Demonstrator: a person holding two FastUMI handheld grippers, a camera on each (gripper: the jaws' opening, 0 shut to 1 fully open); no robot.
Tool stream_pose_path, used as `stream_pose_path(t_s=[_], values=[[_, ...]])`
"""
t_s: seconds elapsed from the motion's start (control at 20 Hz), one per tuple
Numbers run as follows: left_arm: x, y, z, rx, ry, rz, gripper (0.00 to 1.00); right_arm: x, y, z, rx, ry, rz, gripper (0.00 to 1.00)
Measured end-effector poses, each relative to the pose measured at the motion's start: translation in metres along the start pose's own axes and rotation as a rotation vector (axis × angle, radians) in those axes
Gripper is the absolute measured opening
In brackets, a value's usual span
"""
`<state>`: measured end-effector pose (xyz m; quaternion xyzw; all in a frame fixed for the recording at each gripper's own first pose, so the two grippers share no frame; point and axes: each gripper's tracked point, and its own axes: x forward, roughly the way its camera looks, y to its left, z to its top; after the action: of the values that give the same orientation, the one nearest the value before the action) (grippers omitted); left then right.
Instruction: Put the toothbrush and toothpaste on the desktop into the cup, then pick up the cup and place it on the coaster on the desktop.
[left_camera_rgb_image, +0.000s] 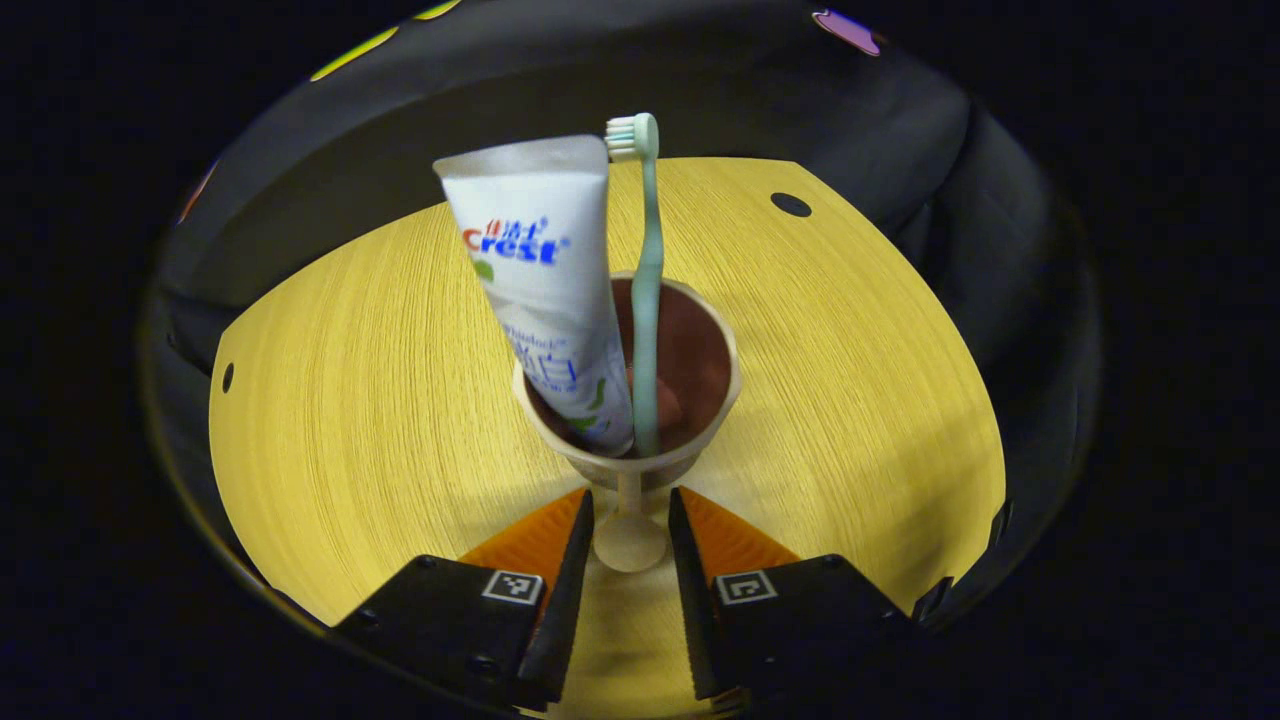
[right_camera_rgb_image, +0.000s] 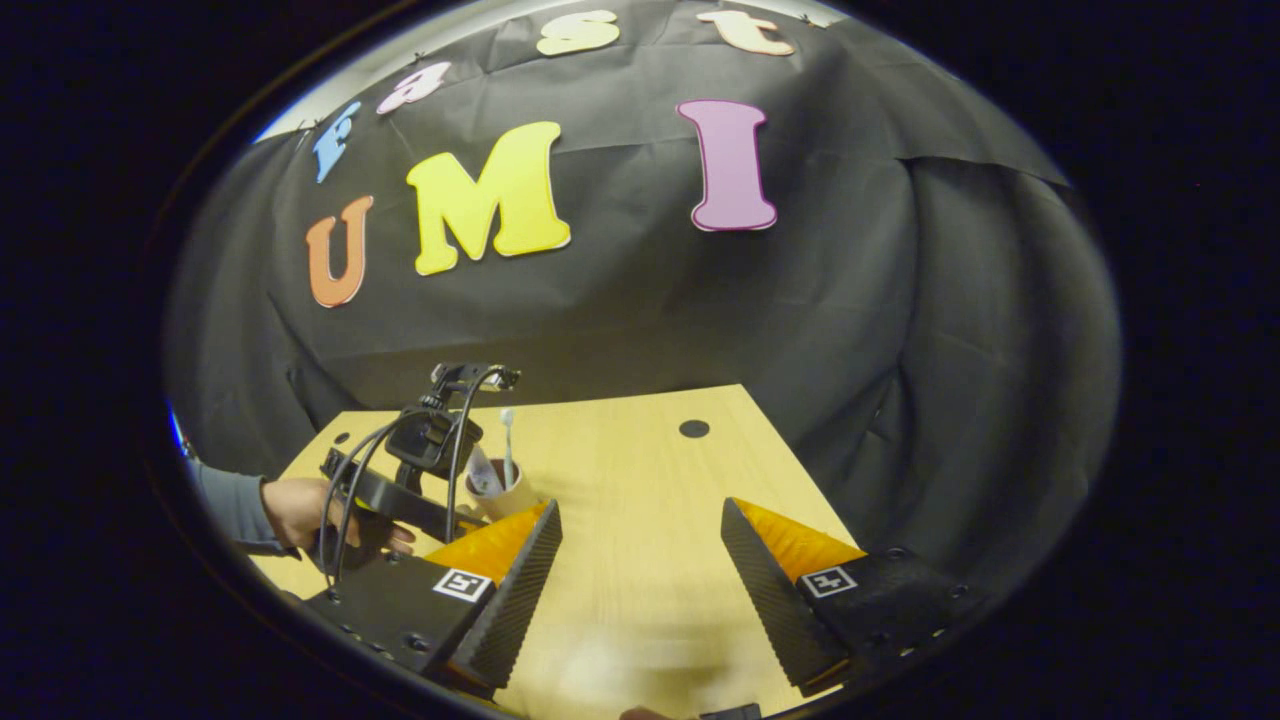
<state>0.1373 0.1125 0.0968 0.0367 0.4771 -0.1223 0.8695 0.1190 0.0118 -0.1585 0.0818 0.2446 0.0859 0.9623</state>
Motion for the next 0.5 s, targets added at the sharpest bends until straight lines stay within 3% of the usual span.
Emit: stream_pose_path(t_s=[0.05,0.2,0.25,0.3,0.35,0.4,0.5], values=[[-0.008,0.000,0.000,-0.003,-0.007,-0.021,0.58,-0.001,0.003,0.002,-0.005,-0.001,0.012,0.96],[-0.043,0.009,0.008,0.030,-0.080,-0.042,0.62,0.003,0.020,0.006,-0.027,-0.010,0.059,0.96],[-0.057,0.015,0.014,0.036,-0.116,-0.040,0.74,0.004,0.025,0.007,-0.040,-0.010,0.072,0.96],[-0.071,0.022,0.020,0.030,-0.153,-0.035,0.65,0.003,0.030,0.007,-0.053,-0.012,0.089,0.96],[-0.085,0.029,0.023,0.015,-0.179,-0.031,0.67,0.002,0.036,0.008,-0.065,-0.016,0.102,0.96],[-0.101,0.036,0.025,-0.002,-0.201,-0.026,0.73,0.000,0.042,0.010,-0.077,-0.019,0.119,0.96],[-0.131,0.053,0.028,-0.035,-0.251,-0.011,1.00,-0.003,0.053,0.011,-0.101,-0.029,0.147,0.96]])
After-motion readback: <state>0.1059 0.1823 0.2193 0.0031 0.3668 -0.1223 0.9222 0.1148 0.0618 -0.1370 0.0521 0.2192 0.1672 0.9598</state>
